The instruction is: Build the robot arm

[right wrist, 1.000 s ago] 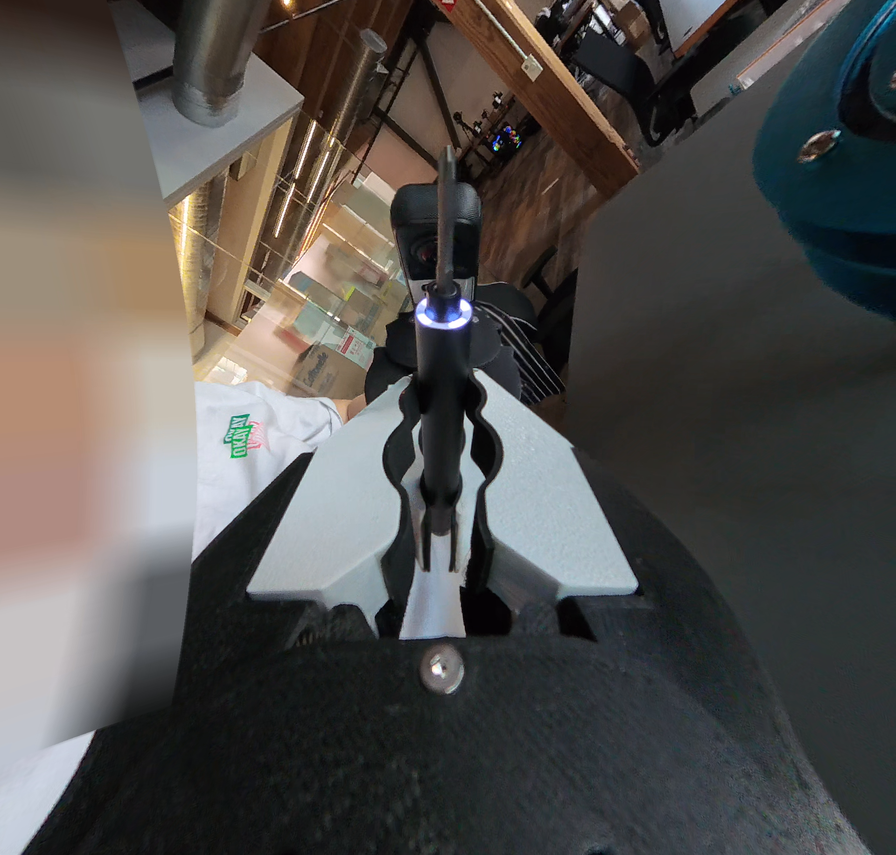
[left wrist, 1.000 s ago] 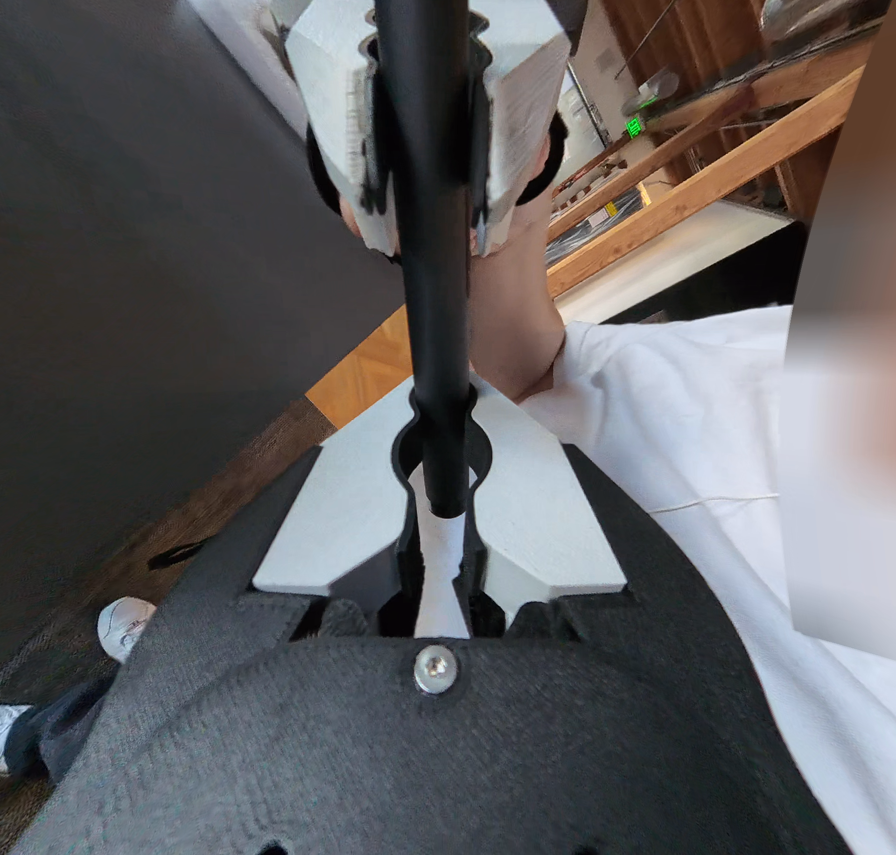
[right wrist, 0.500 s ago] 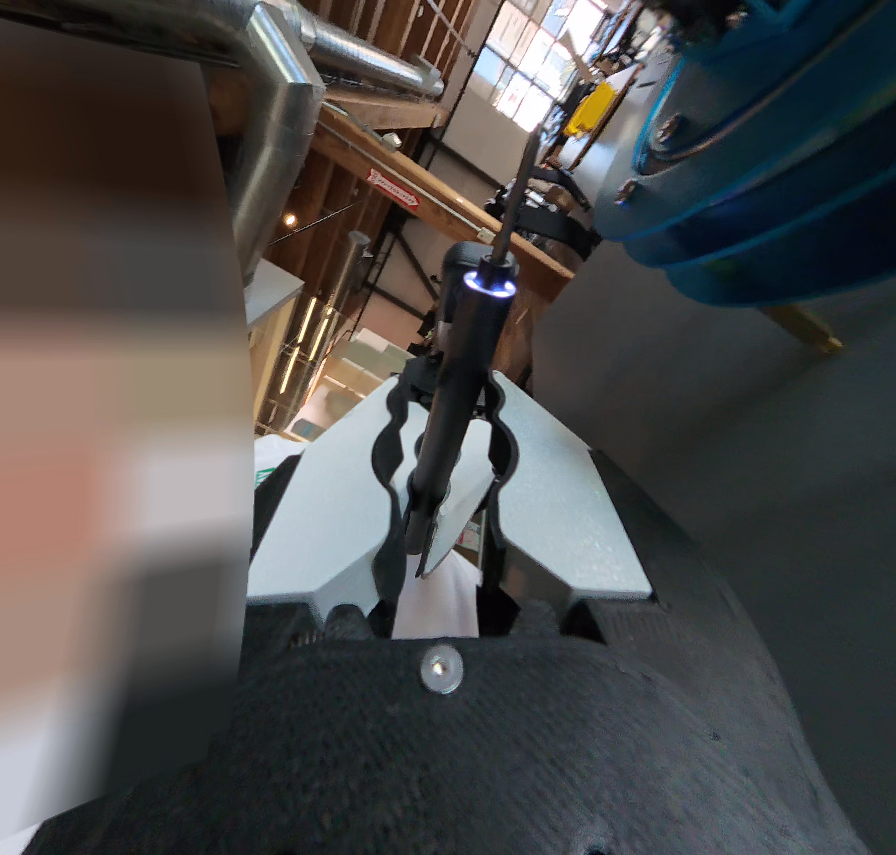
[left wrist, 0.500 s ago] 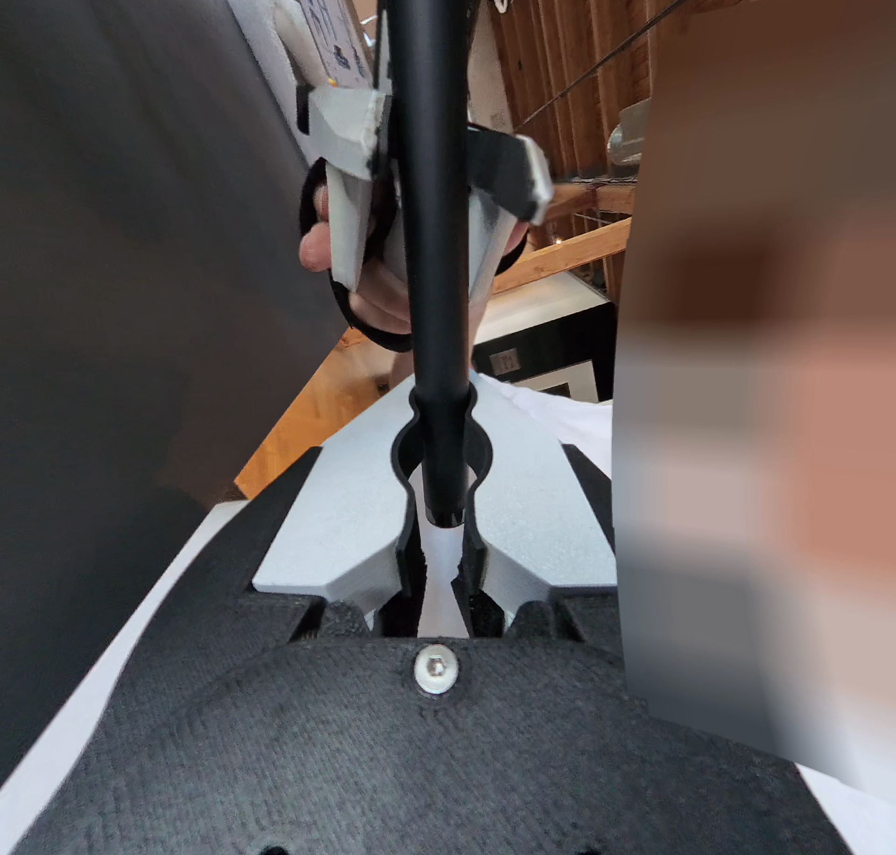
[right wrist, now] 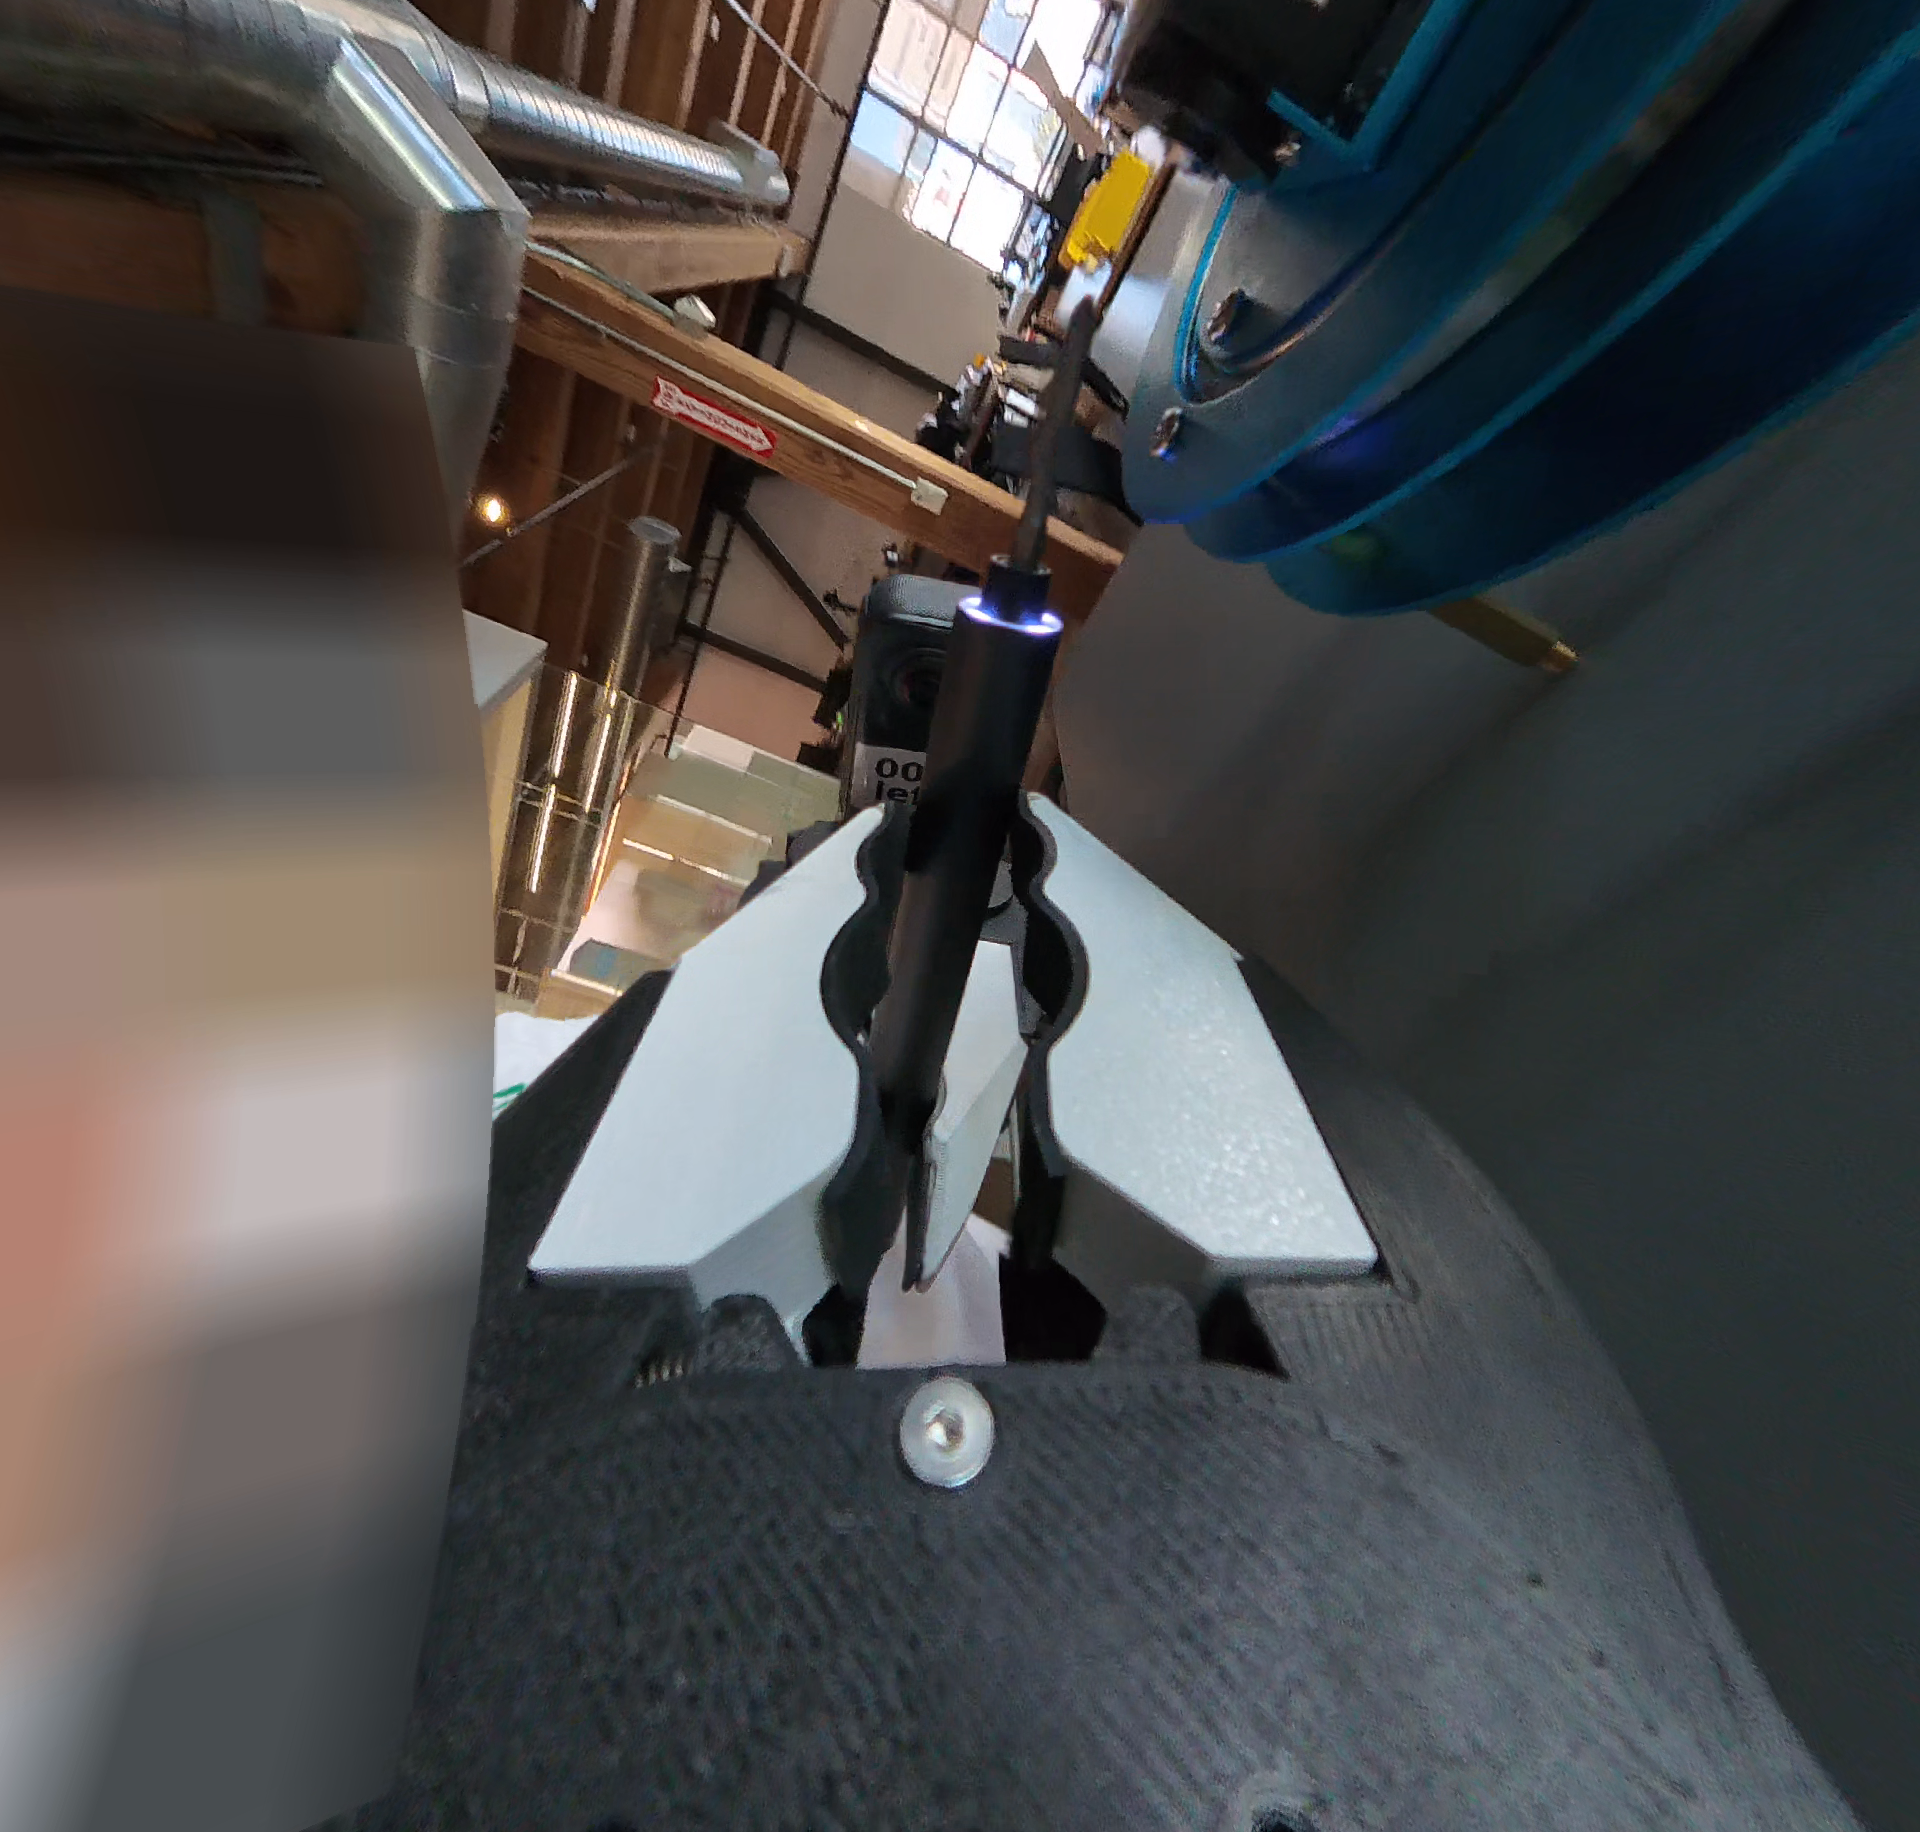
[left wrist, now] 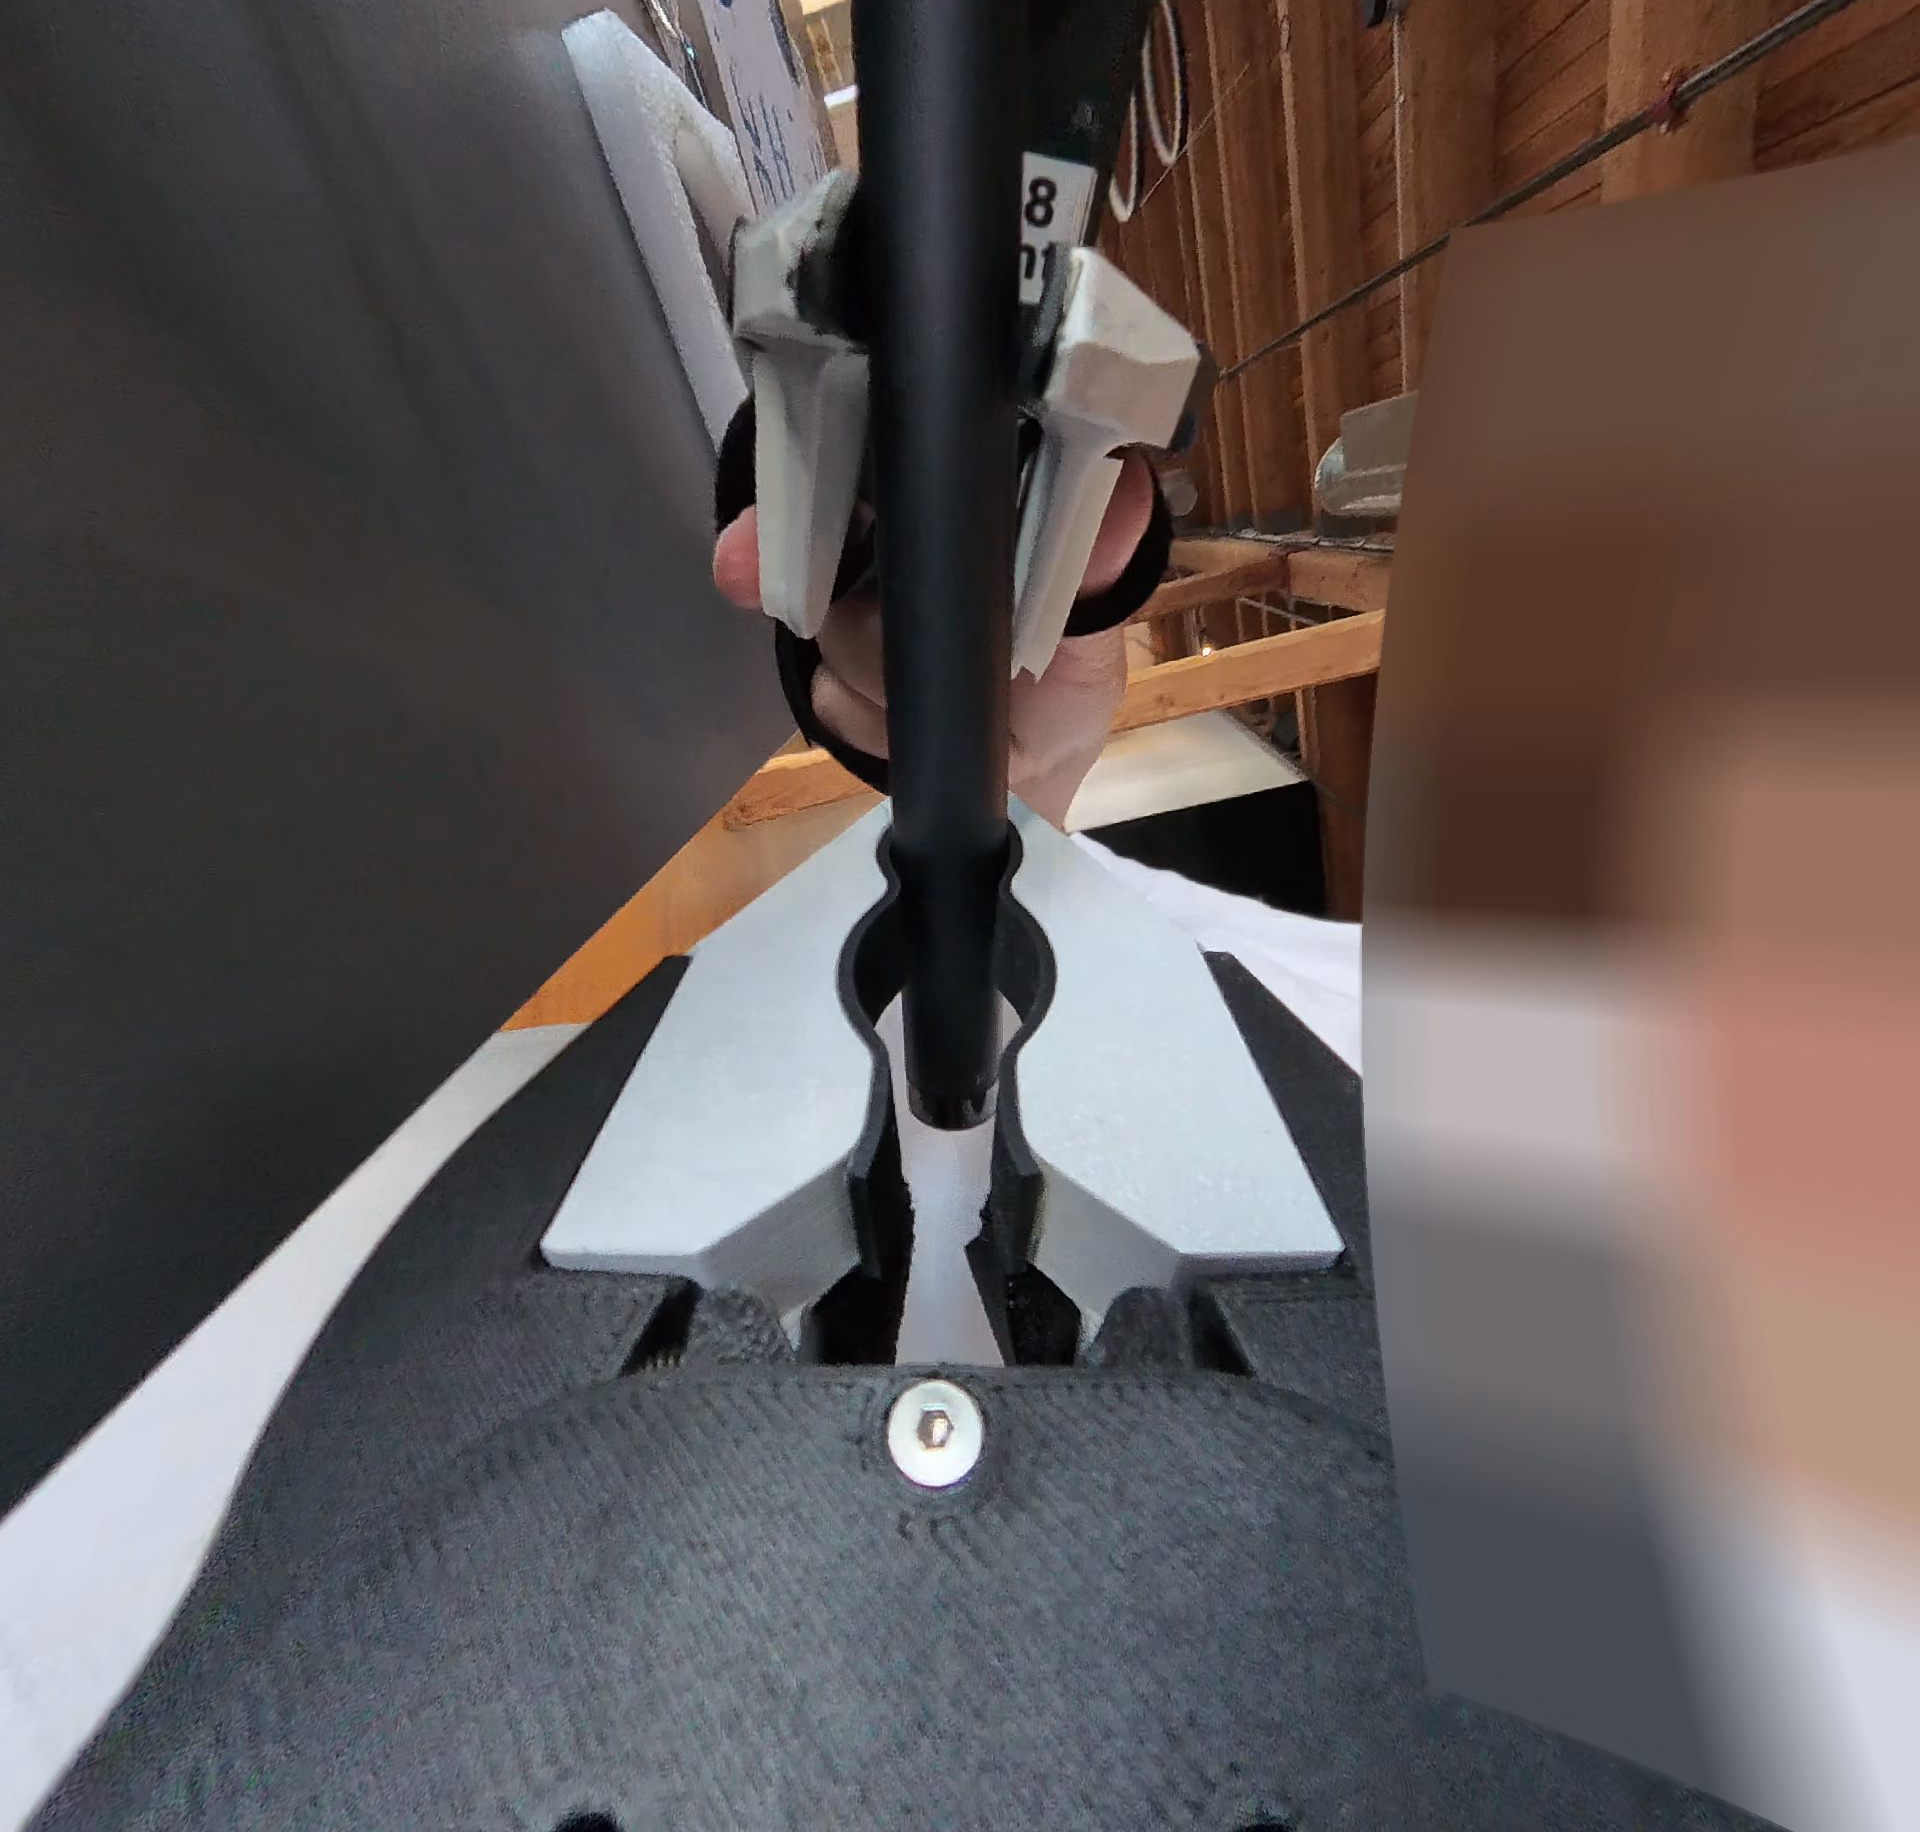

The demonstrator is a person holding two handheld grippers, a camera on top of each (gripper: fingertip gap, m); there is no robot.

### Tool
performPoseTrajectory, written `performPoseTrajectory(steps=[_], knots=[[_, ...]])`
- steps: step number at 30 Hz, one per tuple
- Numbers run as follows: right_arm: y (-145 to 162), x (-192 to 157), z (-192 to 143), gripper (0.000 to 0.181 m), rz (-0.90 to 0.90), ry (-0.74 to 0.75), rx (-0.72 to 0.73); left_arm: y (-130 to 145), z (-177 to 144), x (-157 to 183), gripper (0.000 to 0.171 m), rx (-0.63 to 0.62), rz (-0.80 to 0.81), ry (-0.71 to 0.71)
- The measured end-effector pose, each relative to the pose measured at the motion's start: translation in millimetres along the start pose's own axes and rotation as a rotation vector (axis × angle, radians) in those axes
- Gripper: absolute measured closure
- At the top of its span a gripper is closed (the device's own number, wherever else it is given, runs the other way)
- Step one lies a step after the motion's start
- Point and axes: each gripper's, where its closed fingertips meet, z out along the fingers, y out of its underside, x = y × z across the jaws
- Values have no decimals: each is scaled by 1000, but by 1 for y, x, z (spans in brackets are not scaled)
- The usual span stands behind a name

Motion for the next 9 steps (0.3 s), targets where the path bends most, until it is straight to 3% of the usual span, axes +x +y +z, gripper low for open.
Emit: performPoseTrajectory(steps=[3,9], knots=[[4,-2,2,157,1,-11,-65,1,2,0,164,17,-12,-18],[3,-7,7,162,-43,-39,-115,-2,-3,7,164,29,-21,-48]])
